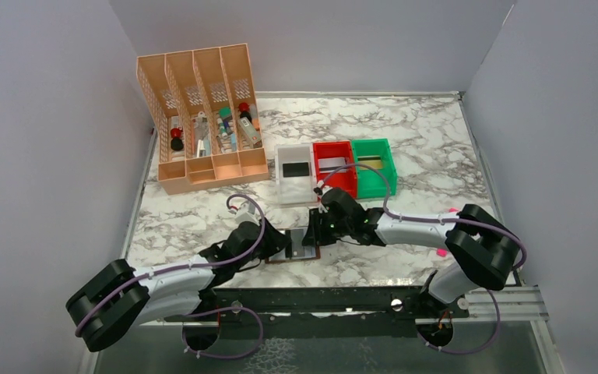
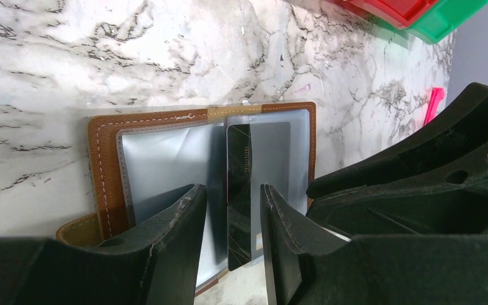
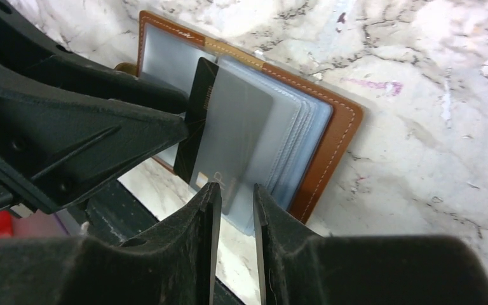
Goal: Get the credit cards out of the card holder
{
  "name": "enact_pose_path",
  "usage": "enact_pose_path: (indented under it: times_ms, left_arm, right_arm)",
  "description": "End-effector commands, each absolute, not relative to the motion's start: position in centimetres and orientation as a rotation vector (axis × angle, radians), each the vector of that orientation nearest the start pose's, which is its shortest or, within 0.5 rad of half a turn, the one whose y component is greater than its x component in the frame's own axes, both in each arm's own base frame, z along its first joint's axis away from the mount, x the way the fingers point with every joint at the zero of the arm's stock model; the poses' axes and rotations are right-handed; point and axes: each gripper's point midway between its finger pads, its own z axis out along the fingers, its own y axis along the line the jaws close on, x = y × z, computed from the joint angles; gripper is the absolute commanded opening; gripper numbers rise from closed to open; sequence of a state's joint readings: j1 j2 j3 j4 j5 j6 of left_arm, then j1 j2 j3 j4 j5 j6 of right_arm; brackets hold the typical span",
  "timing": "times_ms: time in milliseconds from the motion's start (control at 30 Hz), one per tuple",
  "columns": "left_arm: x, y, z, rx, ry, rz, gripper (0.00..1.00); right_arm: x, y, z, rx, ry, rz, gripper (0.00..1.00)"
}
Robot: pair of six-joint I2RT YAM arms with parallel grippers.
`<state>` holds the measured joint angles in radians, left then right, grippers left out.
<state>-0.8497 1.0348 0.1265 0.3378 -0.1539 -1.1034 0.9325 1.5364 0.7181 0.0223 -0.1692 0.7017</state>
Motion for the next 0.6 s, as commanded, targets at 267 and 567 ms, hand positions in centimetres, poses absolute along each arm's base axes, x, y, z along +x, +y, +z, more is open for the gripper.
enact_pose_path:
  times_ms: [267,567]
  left_arm:
    - [16.1,-19.5,-0.7,-0.337,2.406,-0.769,0.42]
    - [15.6,-19.5,-1.4,-0.313,2.429,-0.780,0.42]
  right_arm:
    - [17.0,34.5,3.8,-0.418,2.576,0.985,0.33]
    - [16.5,31.3,-0.4,-0.273,2.664,0.824,0.33]
